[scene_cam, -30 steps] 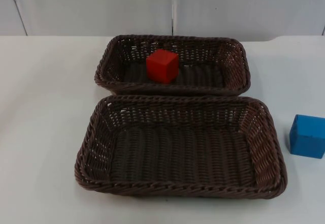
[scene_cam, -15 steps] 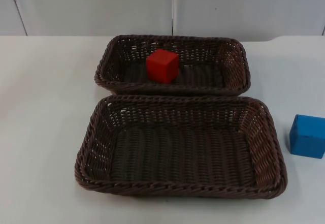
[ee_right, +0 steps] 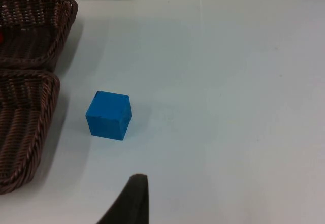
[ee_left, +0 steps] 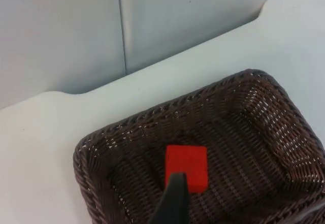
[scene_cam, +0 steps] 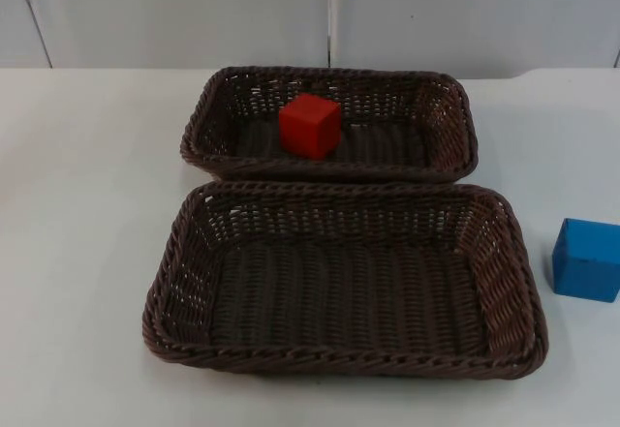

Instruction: Pick up one cube with the left hand and place it into the upper basket. Pick up one cube with the right hand and place it into the lower basket.

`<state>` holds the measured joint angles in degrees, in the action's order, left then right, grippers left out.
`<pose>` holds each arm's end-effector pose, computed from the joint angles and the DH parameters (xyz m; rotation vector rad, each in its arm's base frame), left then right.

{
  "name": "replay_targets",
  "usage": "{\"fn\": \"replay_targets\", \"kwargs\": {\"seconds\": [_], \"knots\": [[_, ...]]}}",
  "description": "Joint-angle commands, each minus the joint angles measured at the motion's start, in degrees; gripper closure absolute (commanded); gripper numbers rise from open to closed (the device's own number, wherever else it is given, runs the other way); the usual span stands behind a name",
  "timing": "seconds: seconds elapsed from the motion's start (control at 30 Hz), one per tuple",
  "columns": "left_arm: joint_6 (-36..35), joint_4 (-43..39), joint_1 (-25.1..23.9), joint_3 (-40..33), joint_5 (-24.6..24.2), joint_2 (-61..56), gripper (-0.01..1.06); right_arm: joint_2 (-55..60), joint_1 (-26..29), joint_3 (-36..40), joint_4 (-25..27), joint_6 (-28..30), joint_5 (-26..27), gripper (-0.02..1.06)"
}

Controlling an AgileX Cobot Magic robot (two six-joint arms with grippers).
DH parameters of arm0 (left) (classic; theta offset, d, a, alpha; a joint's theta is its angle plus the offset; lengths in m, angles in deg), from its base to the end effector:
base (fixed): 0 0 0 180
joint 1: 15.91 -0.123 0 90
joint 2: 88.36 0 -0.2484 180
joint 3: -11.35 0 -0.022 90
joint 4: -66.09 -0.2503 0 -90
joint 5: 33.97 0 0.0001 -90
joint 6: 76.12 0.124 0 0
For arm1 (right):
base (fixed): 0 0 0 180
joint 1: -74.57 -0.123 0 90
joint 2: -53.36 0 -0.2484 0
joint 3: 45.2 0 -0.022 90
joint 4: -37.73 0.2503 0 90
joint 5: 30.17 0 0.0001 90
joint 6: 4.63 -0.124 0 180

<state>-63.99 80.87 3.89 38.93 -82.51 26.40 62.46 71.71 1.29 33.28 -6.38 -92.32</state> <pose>0.4053 -0.1711 0.2971 0.5446 2.3016 -0.3758 0.0587 -0.0056 0.2644 -0.0146 2.0527 -0.0431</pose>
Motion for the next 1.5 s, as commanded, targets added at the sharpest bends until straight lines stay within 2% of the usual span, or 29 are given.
{"fn": "replay_targets", "kwargs": {"seconds": [0.0, 0.03, 0.1, 0.17, 0.2, 0.33, 0.87, 1.33, 1.47], "knots": [[-0.99, -0.7, 0.12, -3.76, 2.46, -2.96, 0.28, -0.15, 0.32, 0.13, -0.13, 0.24, 0.33, -0.01], [-0.99, -0.7, 0.12, -3.76, 2.46, -2.96, 0.28, -0.15, 0.32, 0.13, -0.13, 0.24, 0.33, -0.01], [-0.99, -0.7, 0.12, -8.51, 5.71, -5.73, 0.28, -0.15, 0.32, 0.13, -0.13, 0.24, 0.33, -0.01], [-1.09, -0.92, 0.12, -15.96, 11.04, -9.66, 0.28, -0.15, 0.32, 0.13, -0.13, 0.24, 0.33, -0.01], [-1.09, -0.92, 0.12, -15.96, 11.04, -9.66, 0.28, -0.15, 0.32, 0.13, -0.13, 0.24, 0.33, -0.01], [-1.39, -0.92, 0.12, -25.56, 16.32, -16.31, 0.28, -0.15, 0.32, 0.13, -0.13, 0.24, 0.33, -0.01], [-1.44, -1.87, 0.12, -40.67, 18.5, -32.18, 0.28, -0.15, 0.32, 0.13, -0.13, 0.24, 0.33, -0.01], [-3.86, -2.63, 0.12, -51.59, 18.49, -45.4, 0.28, -0.15, 0.32, 0.13, -0.13, 0.24, 0.33, -0.01], [-6.16, -5.28, 0.12, -55.85, 18.36, -50.64, 0.28, -0.15, 0.32, 0.13, -0.13, 0.24, 0.33, -0.01]]}}
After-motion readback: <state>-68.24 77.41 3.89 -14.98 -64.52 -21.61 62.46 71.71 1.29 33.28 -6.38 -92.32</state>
